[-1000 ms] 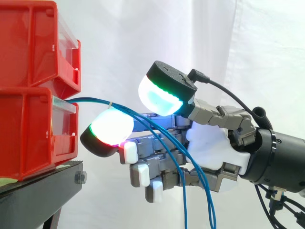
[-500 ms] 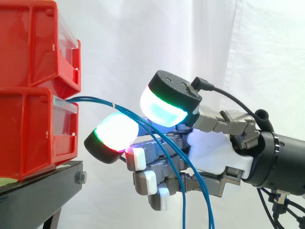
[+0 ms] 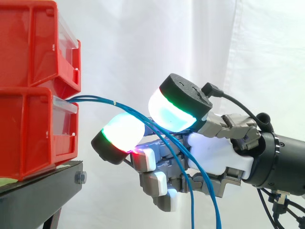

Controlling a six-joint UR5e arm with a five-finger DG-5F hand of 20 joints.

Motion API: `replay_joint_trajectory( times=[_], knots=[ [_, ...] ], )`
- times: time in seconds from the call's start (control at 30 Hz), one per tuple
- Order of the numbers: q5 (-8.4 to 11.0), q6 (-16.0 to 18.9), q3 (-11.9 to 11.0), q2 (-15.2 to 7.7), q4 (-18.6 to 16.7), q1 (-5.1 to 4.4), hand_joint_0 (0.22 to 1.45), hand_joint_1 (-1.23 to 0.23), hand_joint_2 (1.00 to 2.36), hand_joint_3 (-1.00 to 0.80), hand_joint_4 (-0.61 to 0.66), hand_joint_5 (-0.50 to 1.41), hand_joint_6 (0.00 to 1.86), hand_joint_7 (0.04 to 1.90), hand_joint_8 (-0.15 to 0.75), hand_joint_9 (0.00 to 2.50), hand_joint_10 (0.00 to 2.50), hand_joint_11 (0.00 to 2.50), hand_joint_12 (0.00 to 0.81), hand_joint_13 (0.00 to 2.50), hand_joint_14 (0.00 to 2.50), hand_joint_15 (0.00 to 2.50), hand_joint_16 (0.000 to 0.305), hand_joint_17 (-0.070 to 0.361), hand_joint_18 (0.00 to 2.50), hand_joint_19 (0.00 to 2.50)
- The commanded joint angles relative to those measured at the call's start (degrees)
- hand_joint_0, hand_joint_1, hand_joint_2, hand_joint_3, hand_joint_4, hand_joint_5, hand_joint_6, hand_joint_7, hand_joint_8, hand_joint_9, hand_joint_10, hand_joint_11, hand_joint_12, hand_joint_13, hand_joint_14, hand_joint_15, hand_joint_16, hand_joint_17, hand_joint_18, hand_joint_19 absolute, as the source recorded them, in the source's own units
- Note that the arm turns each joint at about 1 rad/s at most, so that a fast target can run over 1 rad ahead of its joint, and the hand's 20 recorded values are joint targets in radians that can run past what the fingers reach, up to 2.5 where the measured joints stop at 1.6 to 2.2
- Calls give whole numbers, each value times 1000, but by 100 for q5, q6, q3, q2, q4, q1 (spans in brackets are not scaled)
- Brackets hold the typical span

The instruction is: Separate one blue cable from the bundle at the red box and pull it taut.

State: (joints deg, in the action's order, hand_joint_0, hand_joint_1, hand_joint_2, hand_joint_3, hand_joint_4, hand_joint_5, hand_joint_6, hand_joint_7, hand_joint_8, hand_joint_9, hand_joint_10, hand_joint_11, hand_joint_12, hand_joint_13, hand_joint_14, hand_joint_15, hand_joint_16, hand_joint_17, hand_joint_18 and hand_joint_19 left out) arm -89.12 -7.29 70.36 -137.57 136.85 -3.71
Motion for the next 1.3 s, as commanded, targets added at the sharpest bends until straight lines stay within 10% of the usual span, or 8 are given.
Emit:
replay_joint_trajectory(
  times=[0.0,0.67,1.27],
  knots=[
    [-1,0,5,2,9,2,718,-833,1000,-500,138,-188,921,848,367,971,7,938,375,1125,21,793,44,100,1109,759],
    [17,158,5,2,26,99,619,-507,1004,-447,184,-152,898,1021,378,1077,10,1022,372,1126,19,821,44,98,1106,847],
    [17,211,-4,2,35,143,712,-840,1014,-299,84,-171,938,1046,379,1019,8,1060,379,1132,22,836,46,103,1132,812]
  ],
)
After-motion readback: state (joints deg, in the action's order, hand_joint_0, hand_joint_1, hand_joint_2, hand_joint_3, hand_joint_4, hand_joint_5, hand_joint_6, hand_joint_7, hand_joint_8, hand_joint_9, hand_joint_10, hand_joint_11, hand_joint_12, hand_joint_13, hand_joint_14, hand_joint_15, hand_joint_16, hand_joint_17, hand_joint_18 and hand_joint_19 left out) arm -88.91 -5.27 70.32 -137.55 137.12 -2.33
